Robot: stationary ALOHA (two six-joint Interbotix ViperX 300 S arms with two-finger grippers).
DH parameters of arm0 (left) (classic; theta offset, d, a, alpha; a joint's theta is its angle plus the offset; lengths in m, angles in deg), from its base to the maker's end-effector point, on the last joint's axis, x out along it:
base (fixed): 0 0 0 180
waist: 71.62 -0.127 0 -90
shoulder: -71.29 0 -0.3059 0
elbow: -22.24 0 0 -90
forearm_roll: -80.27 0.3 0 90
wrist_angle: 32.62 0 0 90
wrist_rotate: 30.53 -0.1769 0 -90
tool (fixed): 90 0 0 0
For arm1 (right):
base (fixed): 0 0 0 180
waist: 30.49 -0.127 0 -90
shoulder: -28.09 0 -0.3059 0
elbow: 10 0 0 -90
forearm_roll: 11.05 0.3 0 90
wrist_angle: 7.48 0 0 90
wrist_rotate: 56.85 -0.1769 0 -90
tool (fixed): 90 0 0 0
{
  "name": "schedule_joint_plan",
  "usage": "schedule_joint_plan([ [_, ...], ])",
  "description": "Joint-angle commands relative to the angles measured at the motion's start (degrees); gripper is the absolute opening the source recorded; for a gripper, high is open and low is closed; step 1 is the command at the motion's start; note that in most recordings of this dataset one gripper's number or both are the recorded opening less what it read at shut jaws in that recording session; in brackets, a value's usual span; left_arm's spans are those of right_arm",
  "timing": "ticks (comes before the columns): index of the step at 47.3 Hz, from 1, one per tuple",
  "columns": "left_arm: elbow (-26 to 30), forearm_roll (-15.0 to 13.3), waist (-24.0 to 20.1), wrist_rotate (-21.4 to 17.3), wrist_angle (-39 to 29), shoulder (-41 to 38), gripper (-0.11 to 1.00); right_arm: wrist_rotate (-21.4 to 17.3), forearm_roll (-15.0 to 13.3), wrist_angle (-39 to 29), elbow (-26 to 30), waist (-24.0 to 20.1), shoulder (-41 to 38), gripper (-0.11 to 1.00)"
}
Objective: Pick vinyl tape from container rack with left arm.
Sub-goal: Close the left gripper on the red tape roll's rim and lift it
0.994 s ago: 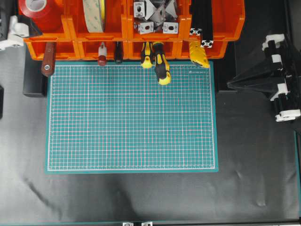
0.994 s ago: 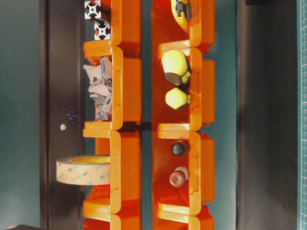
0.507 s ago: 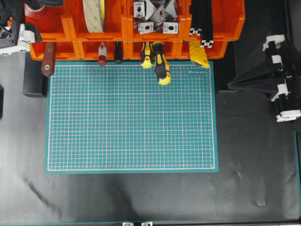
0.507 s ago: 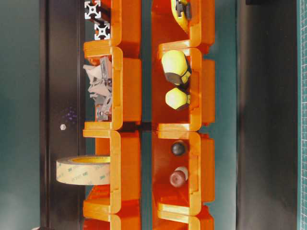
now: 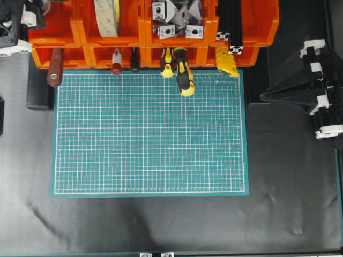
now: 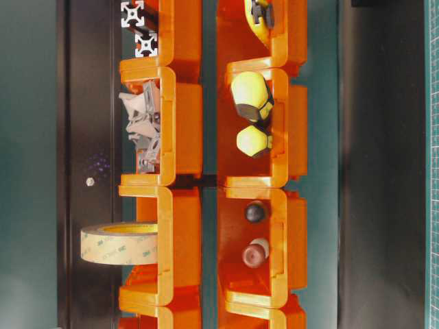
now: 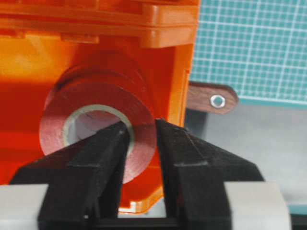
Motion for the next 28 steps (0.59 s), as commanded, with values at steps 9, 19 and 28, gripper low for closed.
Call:
schedule_joint_plan([
  [9, 4.1, 0.1, -0.2, -3.0, -1.6, 0.4, 0.18, -0.1, 0.4, 0.2, 1.8, -0.3, -0.1, 0.0],
  [19, 16.5, 0.1, 3.0, -1.8, -7.9, -0.9, 0.18, -0.1, 0.4, 0.2, 1.8, -0.2, 0.0, 0.0],
  [28, 22.1, 0.1, 11.1, 1.2, -5.8, -1.2, 0.18, 0.0, 0.4, 0.4, 1.8, -0.3, -0.2, 0.0],
])
